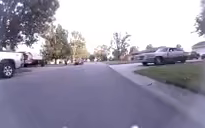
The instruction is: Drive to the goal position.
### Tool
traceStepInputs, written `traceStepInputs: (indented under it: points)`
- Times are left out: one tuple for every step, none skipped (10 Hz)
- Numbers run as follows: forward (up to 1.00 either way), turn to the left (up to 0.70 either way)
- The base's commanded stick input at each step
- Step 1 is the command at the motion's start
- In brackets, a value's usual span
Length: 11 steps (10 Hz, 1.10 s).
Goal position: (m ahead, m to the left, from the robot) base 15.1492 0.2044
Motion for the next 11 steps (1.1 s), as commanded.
traceStepInputs:
  points:
    - [1.00,0.00]
    - [1.00,0.00]
    - [1.00,0.00]
    - [1.00,0.00]
    - [1.00,0.00]
    - [1.00,0.00]
    - [1.00,0.00]
    - [1.00,-0.05]
    - [1.00,-0.35]
    - [1.00,-0.33]
    - [1.00,-0.27]
